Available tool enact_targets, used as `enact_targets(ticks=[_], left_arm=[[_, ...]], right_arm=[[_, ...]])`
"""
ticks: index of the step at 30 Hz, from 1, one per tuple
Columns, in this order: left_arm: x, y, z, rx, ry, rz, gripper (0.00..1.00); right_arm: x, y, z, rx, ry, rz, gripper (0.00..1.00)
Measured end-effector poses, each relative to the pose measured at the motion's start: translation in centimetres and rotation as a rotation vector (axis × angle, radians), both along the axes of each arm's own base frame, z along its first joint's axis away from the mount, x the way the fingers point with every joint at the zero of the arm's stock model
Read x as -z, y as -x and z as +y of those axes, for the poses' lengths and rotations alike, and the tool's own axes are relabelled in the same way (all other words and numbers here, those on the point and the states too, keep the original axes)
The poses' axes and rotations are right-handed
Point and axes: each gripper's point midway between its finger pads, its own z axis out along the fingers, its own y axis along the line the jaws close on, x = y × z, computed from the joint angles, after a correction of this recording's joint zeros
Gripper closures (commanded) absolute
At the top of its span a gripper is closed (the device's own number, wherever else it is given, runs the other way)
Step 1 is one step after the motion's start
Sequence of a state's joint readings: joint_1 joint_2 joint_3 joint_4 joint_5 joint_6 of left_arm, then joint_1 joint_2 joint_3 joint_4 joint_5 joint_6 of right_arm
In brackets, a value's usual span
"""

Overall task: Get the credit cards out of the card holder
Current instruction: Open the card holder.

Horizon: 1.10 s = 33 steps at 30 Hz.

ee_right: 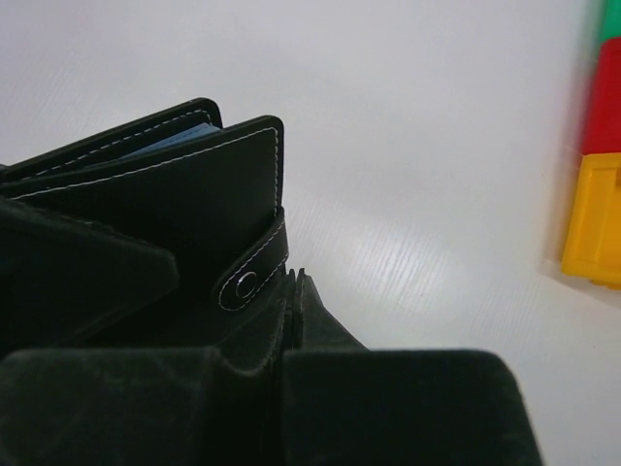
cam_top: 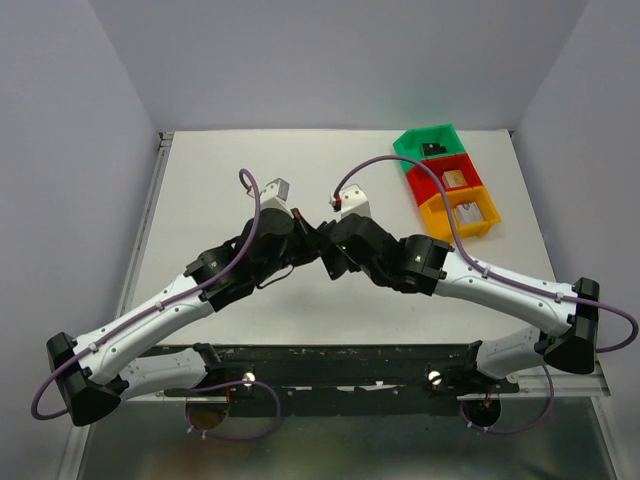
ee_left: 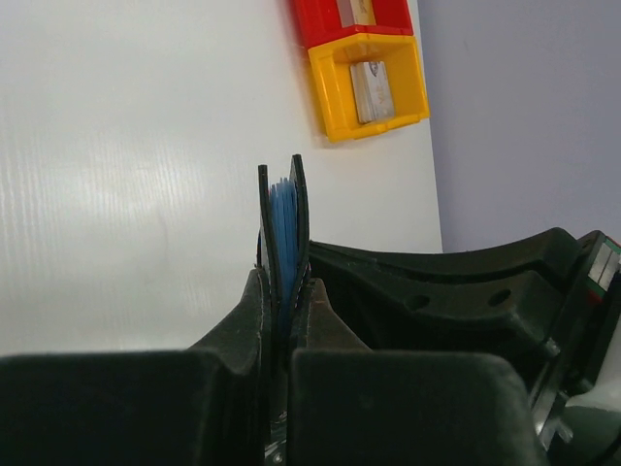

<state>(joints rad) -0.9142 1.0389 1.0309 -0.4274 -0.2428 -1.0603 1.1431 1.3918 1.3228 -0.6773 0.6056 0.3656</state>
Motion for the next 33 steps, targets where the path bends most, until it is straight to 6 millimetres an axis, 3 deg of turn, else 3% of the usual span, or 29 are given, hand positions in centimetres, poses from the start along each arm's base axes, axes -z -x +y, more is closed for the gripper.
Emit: enact_targets(ticks=[6,11,14,23,33], left_arm=[[-0.2,0.2,0.0,0.003,0.005,-0.004,1.00],[-0.2,0.1,0.0,0.002,0.004,-0.004,1.00],[-0.2,0.1,0.1,-0.003,0.002,-0.005,1.00],[1.0,-0.2,-0.3,-0.002,-0.032,0.016,1.00],[1.5,0.0,-0.4,-0.005,-0.061,0.017,1.00]], right_arm=[[0.1,-0.2,-0.6,0.018,0.019,-0.006,0.99],[-0.2,0.1,-0.8,0.009,-0.004,-0.007,0.70],[-1.1,0.4,-0.9,-0.002,-0.042,-0.013,0.61],[-2.0,0.7,0.2,-0.035,-0.087,0.004,0.56],[-1.0,0.4,1.2,-0.030,-0.060,0.031,0.57]])
